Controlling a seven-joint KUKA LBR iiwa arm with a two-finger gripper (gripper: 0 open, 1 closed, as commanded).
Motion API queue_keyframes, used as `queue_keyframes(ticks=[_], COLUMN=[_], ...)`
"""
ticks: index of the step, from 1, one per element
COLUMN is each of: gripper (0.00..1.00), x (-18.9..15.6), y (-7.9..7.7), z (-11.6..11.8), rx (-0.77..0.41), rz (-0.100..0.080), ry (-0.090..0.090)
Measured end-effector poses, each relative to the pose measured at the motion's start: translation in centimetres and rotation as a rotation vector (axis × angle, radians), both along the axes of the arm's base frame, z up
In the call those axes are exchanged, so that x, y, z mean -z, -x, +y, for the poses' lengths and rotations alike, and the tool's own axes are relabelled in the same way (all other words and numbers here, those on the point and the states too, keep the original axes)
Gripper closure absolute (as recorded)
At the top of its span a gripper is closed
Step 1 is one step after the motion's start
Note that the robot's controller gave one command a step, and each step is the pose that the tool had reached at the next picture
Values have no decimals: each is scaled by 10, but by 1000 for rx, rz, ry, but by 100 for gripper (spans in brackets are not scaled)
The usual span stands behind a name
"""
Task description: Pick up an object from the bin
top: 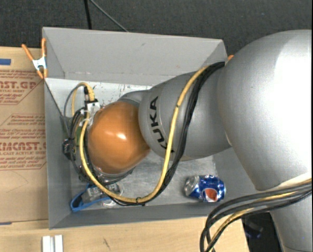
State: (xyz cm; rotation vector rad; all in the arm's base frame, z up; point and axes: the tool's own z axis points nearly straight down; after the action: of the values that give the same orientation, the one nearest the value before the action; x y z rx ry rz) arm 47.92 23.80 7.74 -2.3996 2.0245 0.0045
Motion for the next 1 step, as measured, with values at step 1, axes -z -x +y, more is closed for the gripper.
queue_keyframes(ticks=[1], gripper=[100], x=[-3], y=[-12], z=[10], rx=[28], rz=[-1], ry=[0])
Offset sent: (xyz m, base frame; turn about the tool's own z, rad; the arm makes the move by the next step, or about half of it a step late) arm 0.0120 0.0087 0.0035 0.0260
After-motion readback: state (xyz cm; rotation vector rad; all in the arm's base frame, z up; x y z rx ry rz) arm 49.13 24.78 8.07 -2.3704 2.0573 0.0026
